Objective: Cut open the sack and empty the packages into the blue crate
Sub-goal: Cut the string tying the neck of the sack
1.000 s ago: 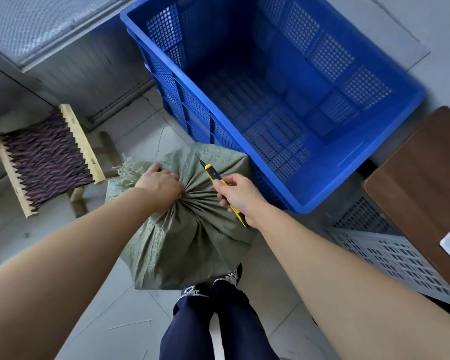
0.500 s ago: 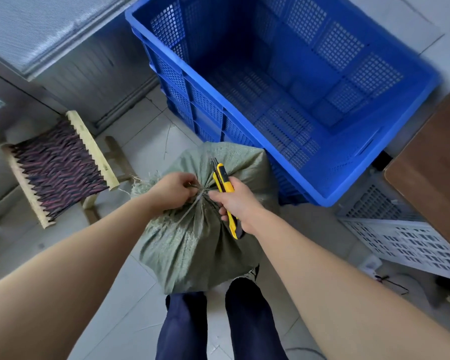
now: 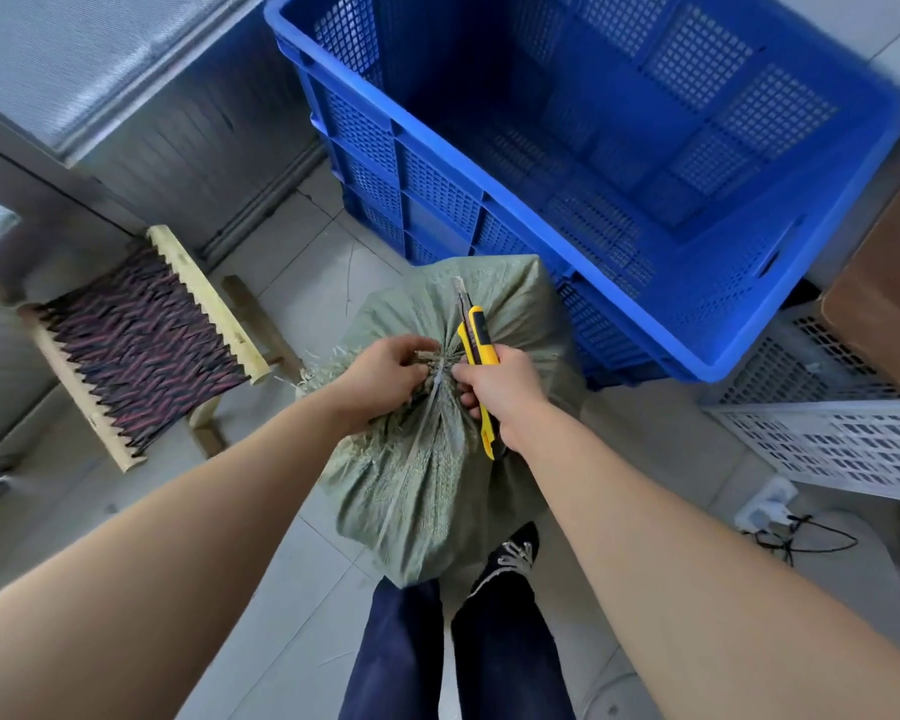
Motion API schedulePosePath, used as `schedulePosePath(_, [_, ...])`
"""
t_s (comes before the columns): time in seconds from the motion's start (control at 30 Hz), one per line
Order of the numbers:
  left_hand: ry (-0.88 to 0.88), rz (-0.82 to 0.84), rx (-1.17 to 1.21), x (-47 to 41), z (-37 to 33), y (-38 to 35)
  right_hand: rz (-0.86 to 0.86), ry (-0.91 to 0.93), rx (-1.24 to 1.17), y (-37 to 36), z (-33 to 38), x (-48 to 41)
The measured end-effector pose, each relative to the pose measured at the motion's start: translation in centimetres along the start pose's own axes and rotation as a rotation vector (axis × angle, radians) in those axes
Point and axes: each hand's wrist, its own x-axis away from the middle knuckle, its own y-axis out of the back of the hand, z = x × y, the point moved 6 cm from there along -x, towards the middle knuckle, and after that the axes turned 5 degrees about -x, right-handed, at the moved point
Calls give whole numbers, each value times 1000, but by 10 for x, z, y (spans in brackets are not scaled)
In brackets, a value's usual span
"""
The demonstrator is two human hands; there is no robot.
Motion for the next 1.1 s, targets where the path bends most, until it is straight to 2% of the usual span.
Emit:
schedulePosePath(0.43, [5, 55, 110, -2, 2, -6, -17, 106, 61, 4, -5, -6])
schedulePosePath(0.77, [5, -120, 131, -2, 4, -9, -81, 98, 132, 0, -4, -13])
schedulePosePath(1.0, [34, 22, 189, 6, 2, -6, -104, 135, 211, 3, -4, -8])
schedulePosePath(1.1, [95, -31, 106, 3, 0, -5, -112, 183, 257, 8, -3, -4])
